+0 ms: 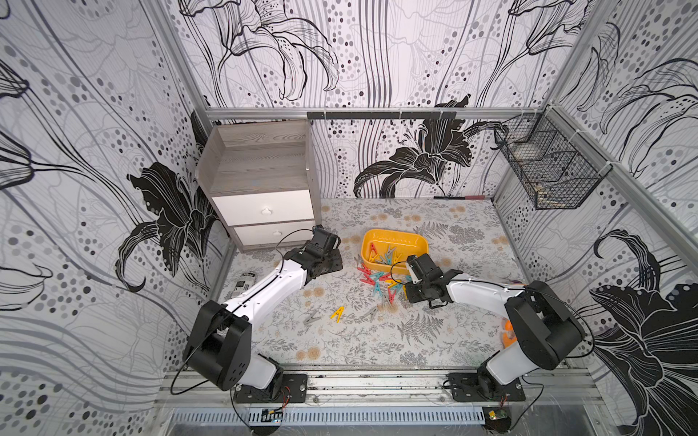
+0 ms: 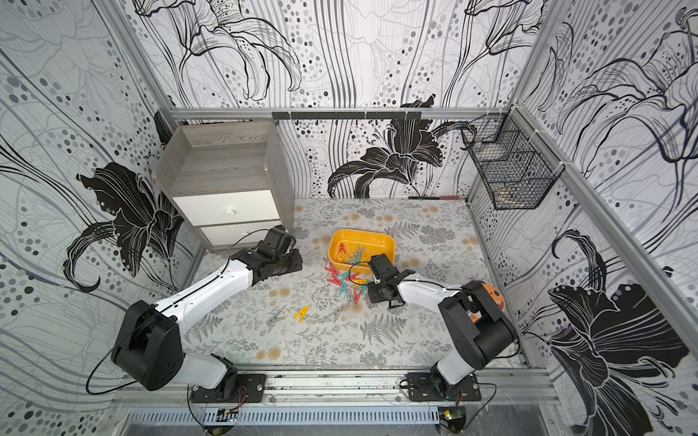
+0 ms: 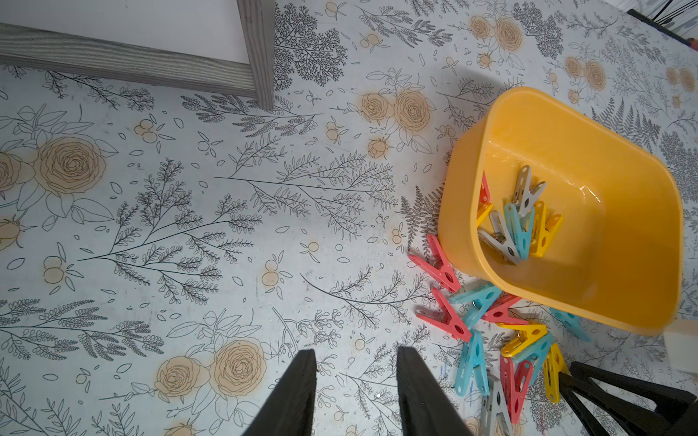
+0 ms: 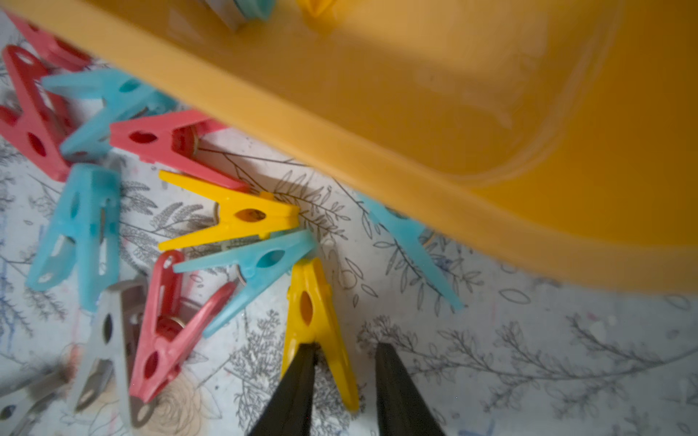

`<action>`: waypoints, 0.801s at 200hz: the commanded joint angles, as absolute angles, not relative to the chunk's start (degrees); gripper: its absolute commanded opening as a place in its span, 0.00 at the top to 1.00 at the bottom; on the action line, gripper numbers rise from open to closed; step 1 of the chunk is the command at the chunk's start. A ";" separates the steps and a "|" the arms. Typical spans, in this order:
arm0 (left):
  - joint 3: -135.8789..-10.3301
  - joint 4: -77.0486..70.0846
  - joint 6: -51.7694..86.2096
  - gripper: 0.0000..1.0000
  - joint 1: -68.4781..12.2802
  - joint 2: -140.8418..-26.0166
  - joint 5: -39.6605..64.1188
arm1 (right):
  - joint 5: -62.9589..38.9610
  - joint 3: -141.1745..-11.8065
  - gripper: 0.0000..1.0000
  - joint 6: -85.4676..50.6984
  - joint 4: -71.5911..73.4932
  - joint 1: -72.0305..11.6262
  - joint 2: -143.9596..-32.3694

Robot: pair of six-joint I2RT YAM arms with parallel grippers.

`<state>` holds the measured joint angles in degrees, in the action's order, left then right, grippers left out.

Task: Put the clothespins into the storage box
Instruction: Pick up the clothespin from the center of the board.

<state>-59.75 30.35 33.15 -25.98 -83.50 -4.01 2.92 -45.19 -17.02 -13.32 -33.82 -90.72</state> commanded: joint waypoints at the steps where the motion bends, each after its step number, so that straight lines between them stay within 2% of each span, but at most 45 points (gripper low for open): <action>1: -58.48 28.48 31.91 0.60 -24.98 -81.54 -3.69 | 5.08 -46.12 0.77 -16.88 -16.48 -34.93 -91.85; 71: -57.84 27.69 31.29 0.60 -23.73 -81.45 -2.93 | 4.99 -45.70 0.94 -16.55 -20.13 -35.51 -84.70; 128: -58.63 27.50 30.87 0.60 -23.08 -81.88 -2.21 | 4.23 -48.33 0.97 -16.83 -24.21 -35.47 -73.51; 160: -58.62 27.60 31.11 0.60 -23.12 -81.91 -1.81 | 6.41 -55.62 0.97 -13.57 -25.08 -33.55 -74.92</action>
